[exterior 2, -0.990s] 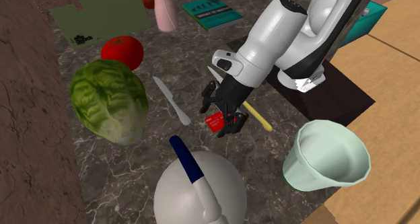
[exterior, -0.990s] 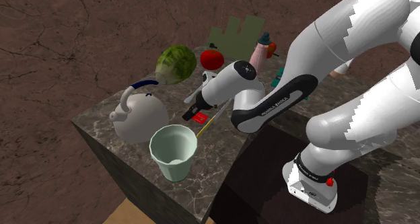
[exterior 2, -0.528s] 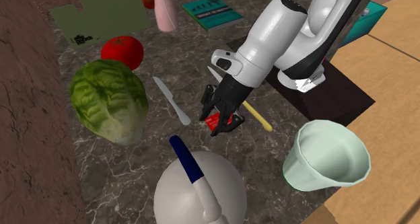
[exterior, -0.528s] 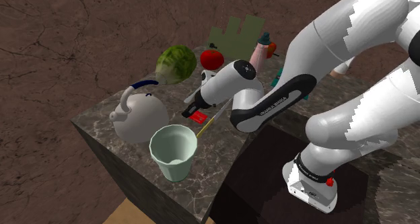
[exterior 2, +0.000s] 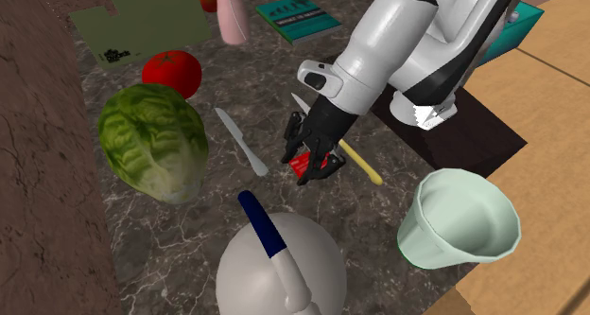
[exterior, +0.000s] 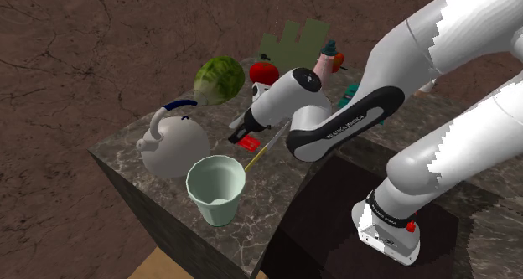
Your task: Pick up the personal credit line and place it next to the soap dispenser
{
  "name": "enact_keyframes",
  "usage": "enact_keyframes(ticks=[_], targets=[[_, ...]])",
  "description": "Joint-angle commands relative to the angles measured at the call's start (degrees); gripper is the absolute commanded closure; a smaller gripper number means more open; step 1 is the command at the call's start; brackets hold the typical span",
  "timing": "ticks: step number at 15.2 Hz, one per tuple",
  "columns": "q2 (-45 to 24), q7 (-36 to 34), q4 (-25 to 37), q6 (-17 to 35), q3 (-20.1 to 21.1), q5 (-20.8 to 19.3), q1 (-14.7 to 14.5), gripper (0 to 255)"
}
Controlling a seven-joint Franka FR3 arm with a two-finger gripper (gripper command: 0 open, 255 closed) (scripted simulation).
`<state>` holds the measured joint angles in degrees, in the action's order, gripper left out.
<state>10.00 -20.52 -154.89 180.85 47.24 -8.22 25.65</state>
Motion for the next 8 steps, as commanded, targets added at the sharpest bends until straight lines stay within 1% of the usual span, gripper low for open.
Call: enact_keyframes(ticks=[1, 2, 4, 6, 8], targets=[[1.4, 3.0, 0.1, -2.1, -7.4, 3.6, -8.1, 255], [2.0, 4.3, 0.2, -3.1, -9.4, 5.0, -10.4, 255], [3.4, 6.3, 0.6, -5.0, -12.4, 7.5, -13.8, 255], [4.8, 7.9, 1.0, -6.9, -14.7, 9.3, -16.4, 255], [6.2, 9.2, 1.5, -8.8, -16.5, 10.8, -18.2, 255]])
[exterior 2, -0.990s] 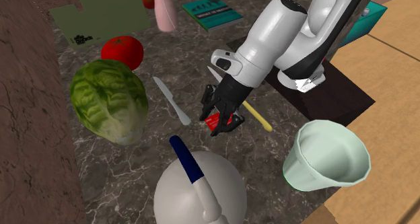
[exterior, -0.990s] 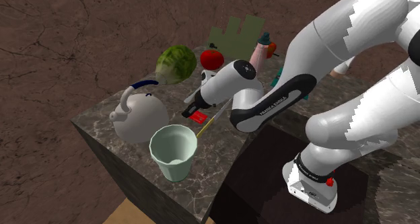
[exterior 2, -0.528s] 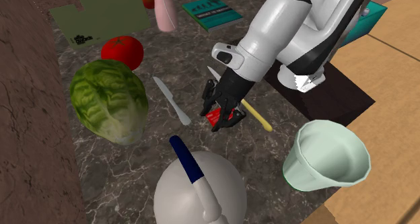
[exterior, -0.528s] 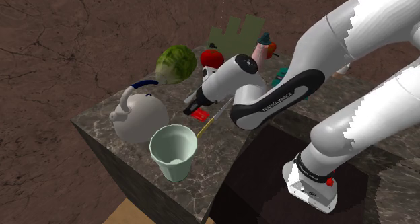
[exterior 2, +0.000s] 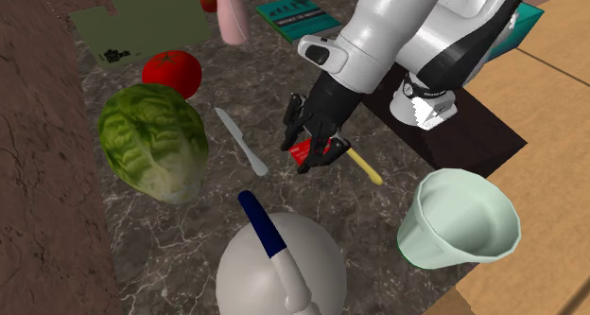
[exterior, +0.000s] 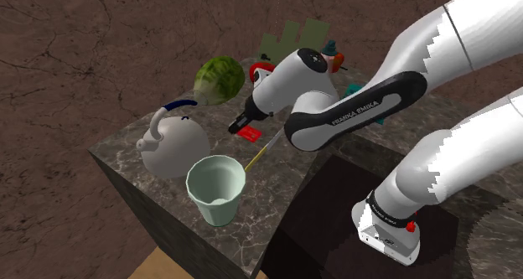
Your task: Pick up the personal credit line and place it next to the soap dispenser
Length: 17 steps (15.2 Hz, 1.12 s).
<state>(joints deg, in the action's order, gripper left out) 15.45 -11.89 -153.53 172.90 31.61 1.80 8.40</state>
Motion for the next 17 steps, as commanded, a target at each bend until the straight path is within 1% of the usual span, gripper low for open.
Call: enact_keyframes(ticks=[1, 4, 8, 17], targets=[[1.4, 1.1, 0.4, -1.8, -1.6, 1.4, -1.8, 255], [3.3, 2.5, 1.3, -4.7, -3.3, 2.8, -3.6, 255], [5.6, 3.8, 2.7, -8.5, -5.1, 4.2, -5.1, 255], [9.9, 5.5, 6.6, -16.7, -7.6, 5.6, -6.8, 255]])
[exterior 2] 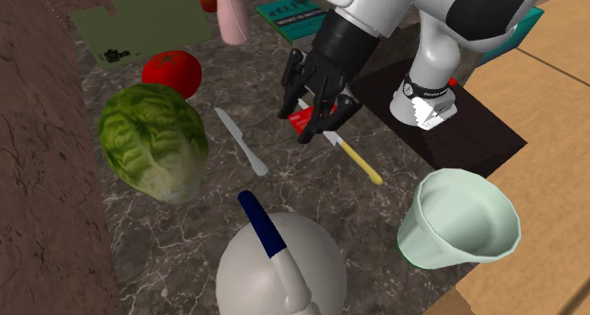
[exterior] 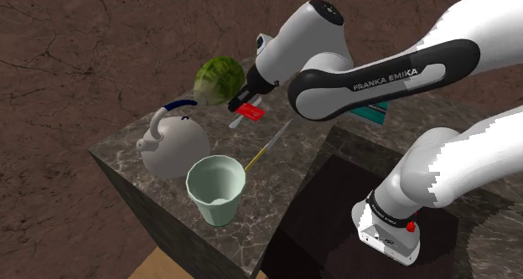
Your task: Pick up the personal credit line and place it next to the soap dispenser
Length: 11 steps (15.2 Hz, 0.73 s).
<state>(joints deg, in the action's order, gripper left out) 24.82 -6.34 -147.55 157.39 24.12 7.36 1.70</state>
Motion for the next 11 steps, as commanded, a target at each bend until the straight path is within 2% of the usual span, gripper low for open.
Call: enact_keyframes(ticks=[1, 11], targets=[[0.9, 0.1, 1.1, -2.0, -0.3, 0.2, -0.2, 255], [3.9, 1.0, 6.6, -10.6, -2.1, 0.5, -0.7, 255]])
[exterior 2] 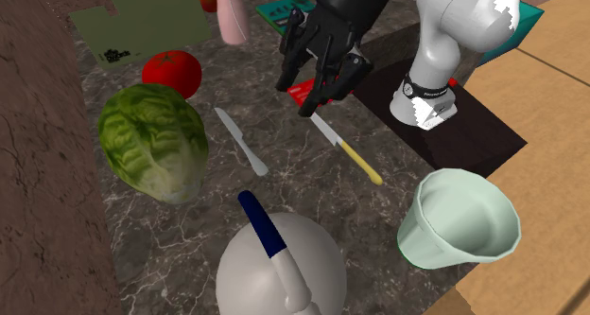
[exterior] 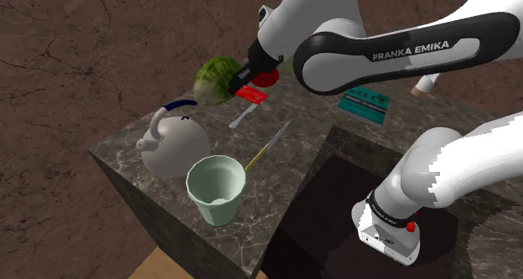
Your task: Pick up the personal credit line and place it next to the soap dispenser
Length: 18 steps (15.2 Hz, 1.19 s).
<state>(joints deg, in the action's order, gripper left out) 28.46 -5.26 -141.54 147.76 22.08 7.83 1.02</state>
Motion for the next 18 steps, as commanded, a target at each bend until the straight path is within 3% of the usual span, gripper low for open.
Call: enact_keyframes(ticks=[1, 16, 18], targets=[[0.5, 0.0, 1.2, -1.8, -0.2, 0.0, 0.0, 255], [1.9, 0.6, 11.3, -13.2, -1.9, -0.5, 0.3, 255], [3.7, 3.8, 9.4, -13.4, -4.9, 0.3, 0.0, 255]])
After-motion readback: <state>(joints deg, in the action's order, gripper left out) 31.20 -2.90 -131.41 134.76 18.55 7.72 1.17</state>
